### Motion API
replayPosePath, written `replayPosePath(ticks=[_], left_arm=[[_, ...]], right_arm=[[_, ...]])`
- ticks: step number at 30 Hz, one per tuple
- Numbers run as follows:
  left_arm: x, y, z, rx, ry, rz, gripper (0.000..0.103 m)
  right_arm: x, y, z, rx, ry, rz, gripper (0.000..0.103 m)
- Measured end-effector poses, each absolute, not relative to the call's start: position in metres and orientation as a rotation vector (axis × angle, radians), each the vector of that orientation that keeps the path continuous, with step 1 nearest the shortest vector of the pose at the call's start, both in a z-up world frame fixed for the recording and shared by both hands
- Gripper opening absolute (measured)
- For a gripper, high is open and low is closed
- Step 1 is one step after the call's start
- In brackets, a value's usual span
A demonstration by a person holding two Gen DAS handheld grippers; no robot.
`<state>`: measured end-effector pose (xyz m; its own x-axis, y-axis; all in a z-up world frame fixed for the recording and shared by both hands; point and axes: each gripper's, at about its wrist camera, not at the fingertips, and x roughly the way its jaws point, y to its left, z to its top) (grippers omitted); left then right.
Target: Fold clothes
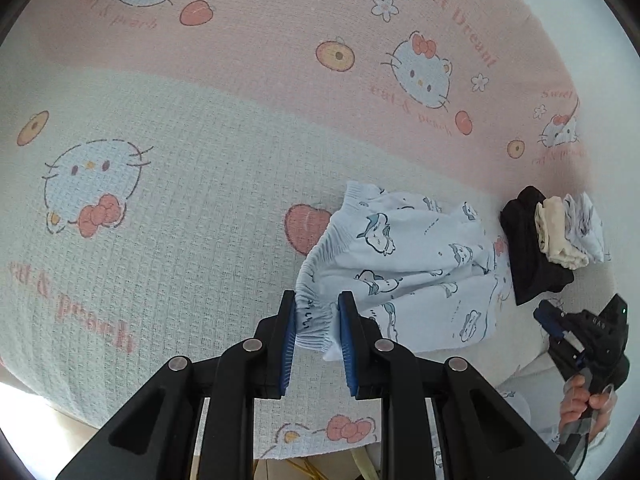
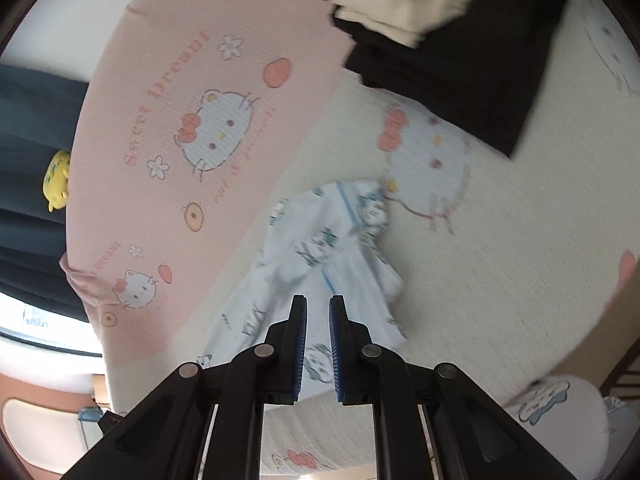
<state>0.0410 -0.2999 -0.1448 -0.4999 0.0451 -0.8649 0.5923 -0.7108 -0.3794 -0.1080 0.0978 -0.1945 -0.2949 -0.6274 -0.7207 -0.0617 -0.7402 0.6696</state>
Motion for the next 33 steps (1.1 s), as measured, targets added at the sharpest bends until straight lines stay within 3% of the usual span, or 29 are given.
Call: replayPosePath(ticks=[6,8,9,10,16,22,33], left_arm=[[0.046,-0.302,-0.149,1.273,1.097,-2.222,0.022],[0.047,-0.305,-0.15,1.244,1.154,-2.202,0.043],[0.051,-0.305,-0.148,1.222,1.169,-2.213,0.058],[0.054,-0.305,-0.145,1.205,1.167,-2.228,0.061],[0.06,-0.294,-0.147,1.287,0.997,-2.246,0.061],[0.064,-0.282,-0.163,1.347,1.02,-2.26,0.061],[0.039,-0.25,-0.188,1.46,0.828,-2.312,0.061]], right_arm=[[-0.086,0.112,-0.226,1.53,-0.982,-2.105,0.015],[-0.084,0.111,-0.222,1.489,-0.982,-2.106,0.031],[-0.084,0.109,-0.219,1.471,-0.962,-2.116,0.041],[-0.084,0.104,-0.216,1.468,-0.922,-2.13,0.047],[-0.082,0.074,-0.221,1.522,-0.75,-2.133,0.052],[-0.085,0.056,-0.23,1.558,-0.671,-2.12,0.052],[-0.101,0.026,-0.274,1.738,-0.496,-2.101,0.052]])
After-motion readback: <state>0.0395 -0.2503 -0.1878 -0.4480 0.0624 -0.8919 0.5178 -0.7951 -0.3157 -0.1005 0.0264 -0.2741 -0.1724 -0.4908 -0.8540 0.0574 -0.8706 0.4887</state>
